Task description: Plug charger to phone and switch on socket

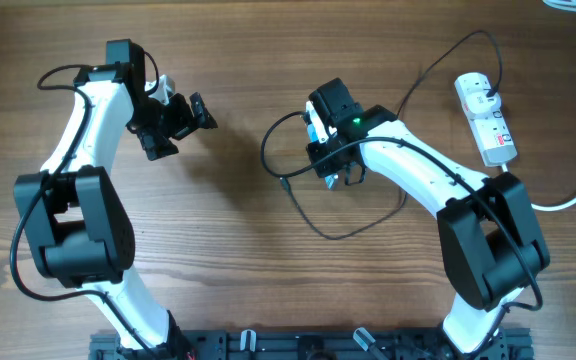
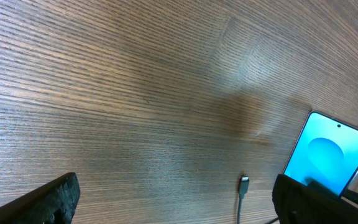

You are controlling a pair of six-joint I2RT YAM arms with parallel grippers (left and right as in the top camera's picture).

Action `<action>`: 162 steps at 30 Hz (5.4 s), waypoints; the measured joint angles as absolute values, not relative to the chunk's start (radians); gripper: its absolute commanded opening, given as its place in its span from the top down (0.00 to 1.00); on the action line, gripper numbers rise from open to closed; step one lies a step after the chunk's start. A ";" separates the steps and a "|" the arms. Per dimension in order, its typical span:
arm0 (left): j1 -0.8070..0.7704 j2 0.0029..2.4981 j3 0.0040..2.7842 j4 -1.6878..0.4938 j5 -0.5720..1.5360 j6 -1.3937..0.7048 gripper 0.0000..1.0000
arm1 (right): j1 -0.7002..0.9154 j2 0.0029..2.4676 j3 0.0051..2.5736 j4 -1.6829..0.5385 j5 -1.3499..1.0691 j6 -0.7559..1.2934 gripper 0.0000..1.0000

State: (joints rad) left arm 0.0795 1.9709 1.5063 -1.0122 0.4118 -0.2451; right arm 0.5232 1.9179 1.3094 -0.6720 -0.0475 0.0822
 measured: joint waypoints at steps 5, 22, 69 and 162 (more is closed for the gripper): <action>0.080 1.971 1.506 -1.004 0.447 -0.245 0.01 | 0.524 1.918 1.310 -0.672 -0.062 0.082 0.96; 0.127 1.971 1.501 -0.651 1.531 -0.132 0.17 | 0.397 1.750 1.360 -0.207 -0.809 0.604 0.96; -0.016 1.926 1.496 -0.519 1.548 -0.424 0.92 | 0.453 1.750 1.360 -0.065 -0.831 0.997 0.57; -0.498 1.918 1.494 -1.679 1.393 -0.679 0.96 | 0.335 1.750 1.363 -0.715 0.163 0.315 0.00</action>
